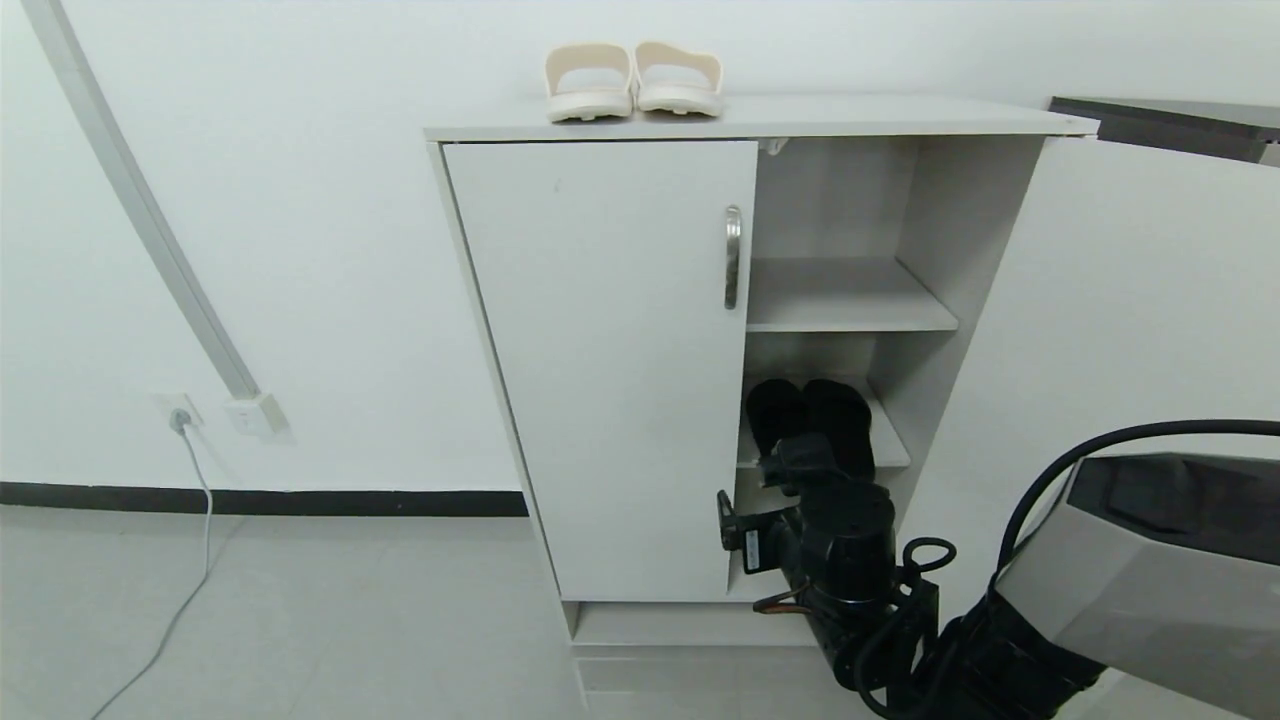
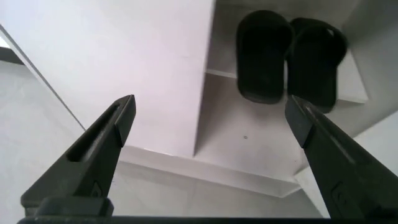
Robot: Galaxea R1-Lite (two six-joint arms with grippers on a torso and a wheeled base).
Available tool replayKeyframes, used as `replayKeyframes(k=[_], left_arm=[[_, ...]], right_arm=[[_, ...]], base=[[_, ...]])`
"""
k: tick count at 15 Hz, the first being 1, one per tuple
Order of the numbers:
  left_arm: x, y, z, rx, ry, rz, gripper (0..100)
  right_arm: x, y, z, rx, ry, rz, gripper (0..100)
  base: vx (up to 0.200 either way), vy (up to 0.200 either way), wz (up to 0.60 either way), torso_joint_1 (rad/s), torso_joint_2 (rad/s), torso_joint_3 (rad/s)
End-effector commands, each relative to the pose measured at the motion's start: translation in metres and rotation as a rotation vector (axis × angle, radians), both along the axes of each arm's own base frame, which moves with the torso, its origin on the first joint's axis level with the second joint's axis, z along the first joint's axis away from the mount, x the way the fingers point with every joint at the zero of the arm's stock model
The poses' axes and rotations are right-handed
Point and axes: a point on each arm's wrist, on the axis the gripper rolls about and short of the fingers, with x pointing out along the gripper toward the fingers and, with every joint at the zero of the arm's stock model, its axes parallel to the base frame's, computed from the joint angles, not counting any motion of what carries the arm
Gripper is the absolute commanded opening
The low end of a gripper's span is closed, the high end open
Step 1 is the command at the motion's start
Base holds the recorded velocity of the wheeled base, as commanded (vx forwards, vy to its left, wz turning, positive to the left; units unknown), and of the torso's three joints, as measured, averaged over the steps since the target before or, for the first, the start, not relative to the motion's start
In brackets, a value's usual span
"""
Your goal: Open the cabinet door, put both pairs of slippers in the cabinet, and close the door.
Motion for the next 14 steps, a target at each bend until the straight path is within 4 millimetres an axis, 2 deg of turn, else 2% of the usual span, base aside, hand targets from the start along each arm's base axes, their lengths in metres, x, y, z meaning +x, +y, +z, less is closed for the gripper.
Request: replayKeyframes(k=[1, 7, 14], left_arm=[[0.0001, 0.0000, 0.0002, 0.000, 0.000, -0.001, 0], [0.0001, 0.0000, 0.0002, -0.002, 0.000, -0.001, 0], [0.0001, 0.0000, 0.0002, -0.003, 0.000, 0.001, 0]], right_arm=[[0.0005, -0.0001, -0.0016, -0.003, 0.002, -0.001, 100], [0.0015, -0.0017, -0.0013, -0.003, 0.002, -0.009, 100], [0.0042, -0.0046, -0.0037, -0.026, -0.013, -0.012, 100]], base=[[0.000, 0.200, 0.00, 0.002, 0.00, -0.002], [0.000, 0.200, 0.00, 0.004, 0.00, 0.002], [0.000, 0.000, 0.00, 0.000, 0.00, 0.000]])
